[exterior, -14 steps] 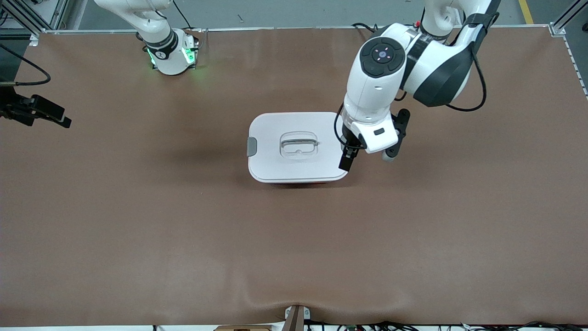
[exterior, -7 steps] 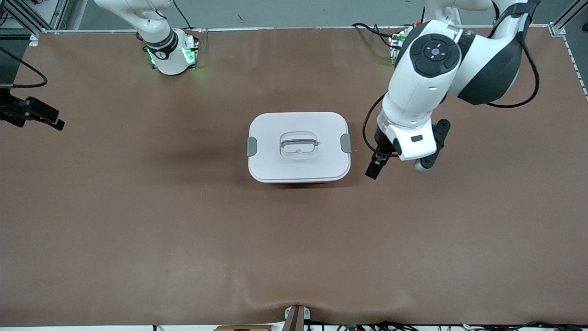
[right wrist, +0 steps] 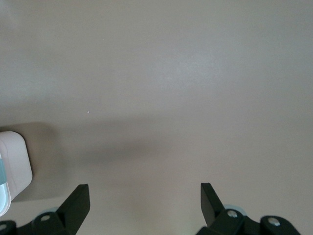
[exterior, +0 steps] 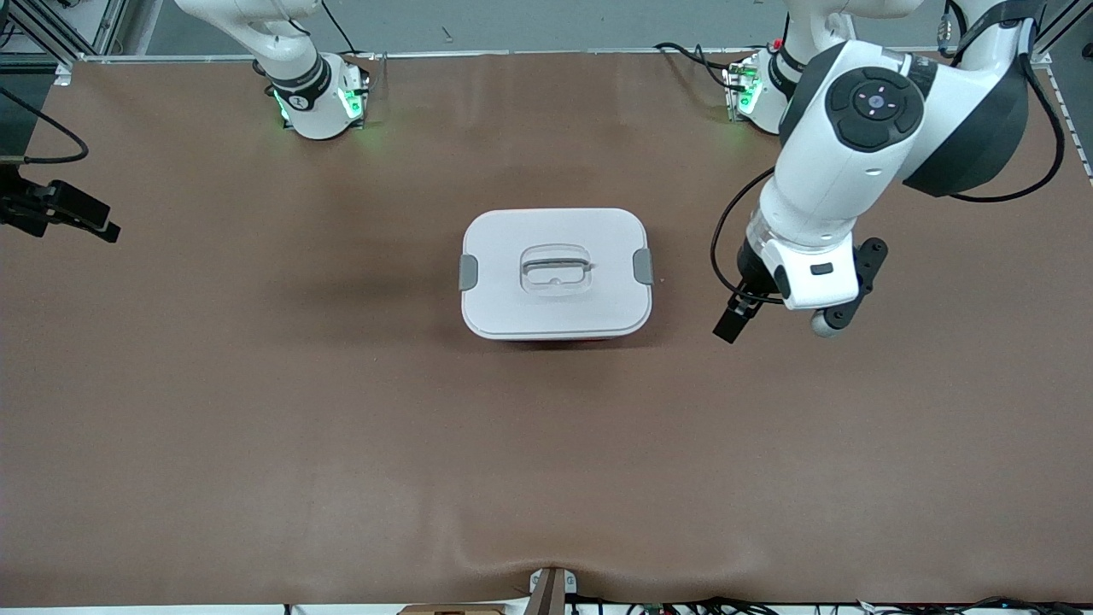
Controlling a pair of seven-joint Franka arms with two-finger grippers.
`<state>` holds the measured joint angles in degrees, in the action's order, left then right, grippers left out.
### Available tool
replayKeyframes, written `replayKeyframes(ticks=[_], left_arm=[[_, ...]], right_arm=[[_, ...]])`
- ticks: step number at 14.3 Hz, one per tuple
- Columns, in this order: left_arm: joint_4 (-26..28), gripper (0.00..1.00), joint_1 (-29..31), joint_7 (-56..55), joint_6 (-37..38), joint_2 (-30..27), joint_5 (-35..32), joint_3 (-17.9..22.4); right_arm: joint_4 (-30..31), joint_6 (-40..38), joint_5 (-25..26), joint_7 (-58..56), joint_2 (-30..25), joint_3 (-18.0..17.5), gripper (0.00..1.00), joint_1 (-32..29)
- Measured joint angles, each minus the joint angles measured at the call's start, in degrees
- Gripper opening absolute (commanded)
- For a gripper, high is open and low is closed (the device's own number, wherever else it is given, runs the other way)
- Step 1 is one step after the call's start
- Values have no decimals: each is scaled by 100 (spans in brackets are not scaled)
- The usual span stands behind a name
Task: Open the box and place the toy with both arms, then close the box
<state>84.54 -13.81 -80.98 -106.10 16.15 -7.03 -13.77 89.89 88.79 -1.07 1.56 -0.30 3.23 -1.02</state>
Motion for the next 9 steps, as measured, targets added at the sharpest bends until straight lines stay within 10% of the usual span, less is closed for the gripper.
replayKeyframes(ticks=[9], left_arm=[[-10, 100, 711, 1546, 168, -109, 11, -9]], right_arm=[[-1, -14, -3, 0, 0, -45, 100, 20]])
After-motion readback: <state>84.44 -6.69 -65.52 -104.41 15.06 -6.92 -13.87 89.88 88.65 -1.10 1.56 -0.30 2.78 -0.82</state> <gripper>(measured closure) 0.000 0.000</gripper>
